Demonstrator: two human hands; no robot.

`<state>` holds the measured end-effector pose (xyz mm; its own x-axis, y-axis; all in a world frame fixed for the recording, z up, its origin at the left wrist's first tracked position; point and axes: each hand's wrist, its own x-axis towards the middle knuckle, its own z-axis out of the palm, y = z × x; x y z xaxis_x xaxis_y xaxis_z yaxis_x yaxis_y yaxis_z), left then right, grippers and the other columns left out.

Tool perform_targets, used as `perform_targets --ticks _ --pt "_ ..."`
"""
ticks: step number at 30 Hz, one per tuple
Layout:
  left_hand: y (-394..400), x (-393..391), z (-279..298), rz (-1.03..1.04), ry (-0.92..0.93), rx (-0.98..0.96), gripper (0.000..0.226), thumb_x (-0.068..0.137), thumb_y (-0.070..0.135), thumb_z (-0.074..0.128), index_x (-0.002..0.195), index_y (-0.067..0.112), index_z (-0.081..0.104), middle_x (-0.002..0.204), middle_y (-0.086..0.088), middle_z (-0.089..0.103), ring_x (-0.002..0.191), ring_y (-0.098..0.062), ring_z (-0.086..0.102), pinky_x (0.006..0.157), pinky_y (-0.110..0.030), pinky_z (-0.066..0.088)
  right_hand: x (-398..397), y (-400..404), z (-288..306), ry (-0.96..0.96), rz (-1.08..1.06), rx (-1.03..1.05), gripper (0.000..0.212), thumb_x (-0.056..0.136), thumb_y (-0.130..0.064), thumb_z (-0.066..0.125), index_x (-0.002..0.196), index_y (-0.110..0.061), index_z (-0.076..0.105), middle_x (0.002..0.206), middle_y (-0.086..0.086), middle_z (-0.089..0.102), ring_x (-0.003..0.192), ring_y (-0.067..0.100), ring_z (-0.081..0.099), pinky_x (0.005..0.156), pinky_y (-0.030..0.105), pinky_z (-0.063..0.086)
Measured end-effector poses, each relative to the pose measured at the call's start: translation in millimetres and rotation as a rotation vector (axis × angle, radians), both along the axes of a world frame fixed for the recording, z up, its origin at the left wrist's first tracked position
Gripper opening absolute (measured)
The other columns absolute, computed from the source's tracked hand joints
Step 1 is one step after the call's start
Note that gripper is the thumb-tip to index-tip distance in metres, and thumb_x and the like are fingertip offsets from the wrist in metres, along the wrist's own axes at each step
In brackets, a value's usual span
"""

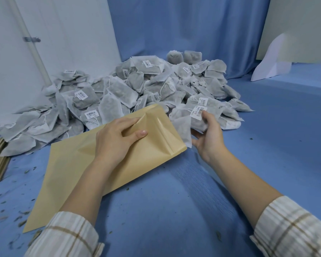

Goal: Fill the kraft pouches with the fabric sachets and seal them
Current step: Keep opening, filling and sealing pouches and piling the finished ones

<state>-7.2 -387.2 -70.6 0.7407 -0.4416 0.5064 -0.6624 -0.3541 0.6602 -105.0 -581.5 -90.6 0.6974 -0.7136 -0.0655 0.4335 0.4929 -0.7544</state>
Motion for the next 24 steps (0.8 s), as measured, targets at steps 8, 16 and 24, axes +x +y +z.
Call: perform_targets --ticks 8,16,24 --pt "-2 -9 4 -0.149 -0.061 -0.025 0.033 0.068 0.046 0.074 0.092 0.063 0.059 0.102 0.035 0.059 0.103 0.013 0.049 0.093 -0.007 0.03 -3 19 5 0.319 0.211 -0.85 0.028 0.086 -0.014 0.064 0.112 -0.016 0.053 0.083 0.005 0.068 0.073 0.015 0.064 0.065 0.026 0.051" --pt "-15 -23 2 -0.228 -0.164 0.048 0.036 0.07 0.049 0.066 0.105 0.055 0.056 0.111 0.024 0.061 0.11 -0.006 0.052 0.103 -0.041 0.034 17 25 24 0.564 0.671 -0.763 0.021 0.098 -0.017 0.043 0.079 -0.016 0.051 0.06 0.001 0.056 0.049 0.007 0.058 0.048 0.017 0.046" --pt "-17 5 -7 0.007 -0.15 0.156 0.037 0.08 0.048 0.066 0.117 0.045 0.062 0.12 0.018 0.06 0.116 -0.012 0.05 0.104 -0.041 0.032 47 0 15 0.484 0.144 -0.979 0.028 0.091 -0.018 0.05 0.073 -0.028 0.069 0.059 -0.013 0.061 0.064 0.006 0.055 0.062 0.017 0.043"
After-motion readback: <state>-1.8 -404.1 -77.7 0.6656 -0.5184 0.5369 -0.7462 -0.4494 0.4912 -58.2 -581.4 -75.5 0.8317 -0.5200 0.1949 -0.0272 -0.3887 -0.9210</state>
